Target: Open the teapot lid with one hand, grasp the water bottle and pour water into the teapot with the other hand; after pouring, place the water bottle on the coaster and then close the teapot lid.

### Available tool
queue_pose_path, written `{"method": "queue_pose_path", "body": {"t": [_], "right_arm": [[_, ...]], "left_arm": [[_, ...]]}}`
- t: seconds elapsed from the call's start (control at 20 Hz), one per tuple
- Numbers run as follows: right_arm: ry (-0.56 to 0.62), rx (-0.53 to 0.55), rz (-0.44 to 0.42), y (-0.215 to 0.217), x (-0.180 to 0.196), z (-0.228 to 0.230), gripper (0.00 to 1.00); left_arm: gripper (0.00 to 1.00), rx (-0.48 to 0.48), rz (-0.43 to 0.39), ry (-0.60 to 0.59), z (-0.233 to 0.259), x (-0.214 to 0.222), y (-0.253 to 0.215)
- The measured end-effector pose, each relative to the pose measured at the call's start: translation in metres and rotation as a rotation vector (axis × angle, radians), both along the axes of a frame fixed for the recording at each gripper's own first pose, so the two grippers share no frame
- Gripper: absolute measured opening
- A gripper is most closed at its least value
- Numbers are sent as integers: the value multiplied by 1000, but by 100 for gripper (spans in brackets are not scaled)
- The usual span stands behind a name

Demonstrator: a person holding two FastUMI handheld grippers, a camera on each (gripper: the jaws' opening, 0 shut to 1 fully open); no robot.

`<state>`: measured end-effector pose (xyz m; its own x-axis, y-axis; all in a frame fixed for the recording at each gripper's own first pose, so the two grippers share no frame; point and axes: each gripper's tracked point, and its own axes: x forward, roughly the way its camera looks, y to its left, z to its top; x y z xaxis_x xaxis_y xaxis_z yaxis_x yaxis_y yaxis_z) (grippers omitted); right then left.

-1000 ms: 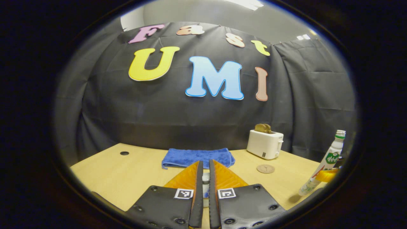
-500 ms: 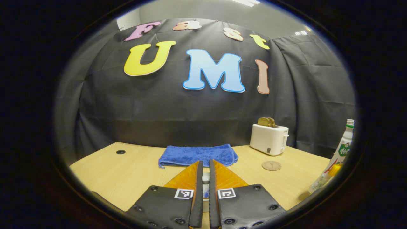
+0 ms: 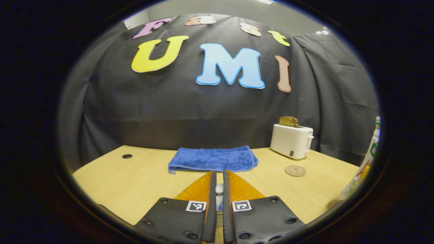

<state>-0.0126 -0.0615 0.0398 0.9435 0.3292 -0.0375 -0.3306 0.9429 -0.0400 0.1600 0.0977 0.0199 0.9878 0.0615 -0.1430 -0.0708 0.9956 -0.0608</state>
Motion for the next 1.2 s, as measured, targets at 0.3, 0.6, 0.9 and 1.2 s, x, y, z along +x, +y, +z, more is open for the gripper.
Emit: {"method": "queue_pose_path", "body": {"t": [0.3,0.6,0.9,1.2], "right_arm": [[4,1,-1,0,1,-3,70],[10,0,-7,-2,7,-7,70],[21,26,-29,-6,23,-6,71],[19,67,-105,-23,87,17,70]], "left_arm": [[14,17,7,26,-14,4,0],[10,17,15,50,-33,13,1],[22,7,8,50,-43,14,2],[37,4,16,-42,4,-13,10]]}}
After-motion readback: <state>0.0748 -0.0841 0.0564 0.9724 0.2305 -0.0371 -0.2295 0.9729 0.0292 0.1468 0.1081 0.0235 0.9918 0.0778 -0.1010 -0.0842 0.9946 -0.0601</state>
